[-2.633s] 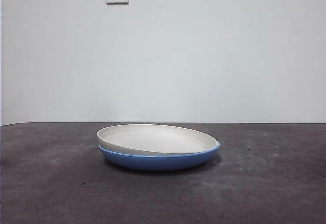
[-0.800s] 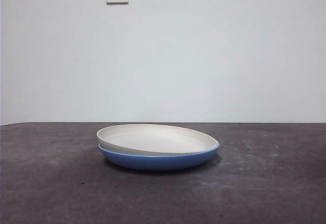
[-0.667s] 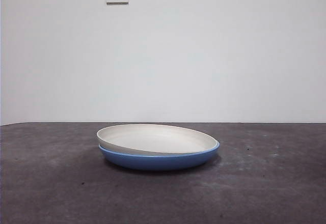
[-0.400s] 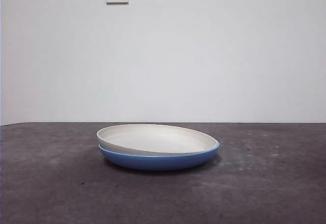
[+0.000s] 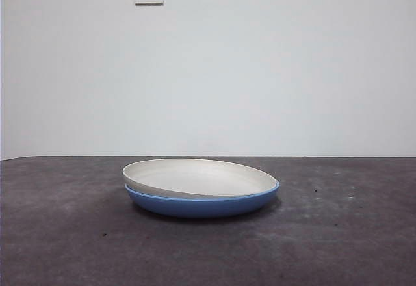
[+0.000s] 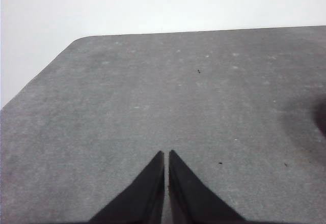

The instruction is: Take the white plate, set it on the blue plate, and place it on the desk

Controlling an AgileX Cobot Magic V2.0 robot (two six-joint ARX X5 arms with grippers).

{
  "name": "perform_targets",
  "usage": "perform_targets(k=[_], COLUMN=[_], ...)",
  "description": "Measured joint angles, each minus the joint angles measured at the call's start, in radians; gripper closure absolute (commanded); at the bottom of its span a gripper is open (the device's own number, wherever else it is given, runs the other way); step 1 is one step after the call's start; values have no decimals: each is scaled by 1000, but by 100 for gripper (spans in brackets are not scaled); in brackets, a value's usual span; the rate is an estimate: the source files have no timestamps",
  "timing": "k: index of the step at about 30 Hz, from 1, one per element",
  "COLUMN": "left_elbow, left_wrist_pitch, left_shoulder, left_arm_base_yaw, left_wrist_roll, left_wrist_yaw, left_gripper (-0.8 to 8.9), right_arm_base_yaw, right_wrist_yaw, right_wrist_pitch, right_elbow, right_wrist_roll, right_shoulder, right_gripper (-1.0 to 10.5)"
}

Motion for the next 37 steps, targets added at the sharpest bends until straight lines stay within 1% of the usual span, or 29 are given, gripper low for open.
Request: perform_targets(k=[4,7,12,16,18,24,29,37], left_elbow=[0,0,0,0,0,0,0,0], left_wrist_pitch=[0,0,0,0,0,0,0,0], left_shoulder=[0,0,0,0,0,0,0,0], left_arm_base_yaw=[0,0,0,0,0,0,0,0], left_wrist_roll=[0,0,0,0,0,0,0,0], left_wrist_yaw=[0,0,0,0,0,0,0,0], left_gripper=[799,799,799,799,799,799,799,799], right_arm_base_yaw=[-132,-195,-224,-225,-225,-225,-225,-225], right_wrist_yaw=[55,105,216,262,280,281,282,322], right_wrist_pitch=[190,304,449,507,518,524,523,386], right_elbow=[-167,-292,-468,-582,-627,-729,-779,-781], right_wrist_roll=[-2,-2,-3,-3,-3,-3,3,16], right_shoulder=[-143,-246,-390,-473,-504,-565,-591,-591], right_gripper=[939,939,939,939,939,939,939,939])
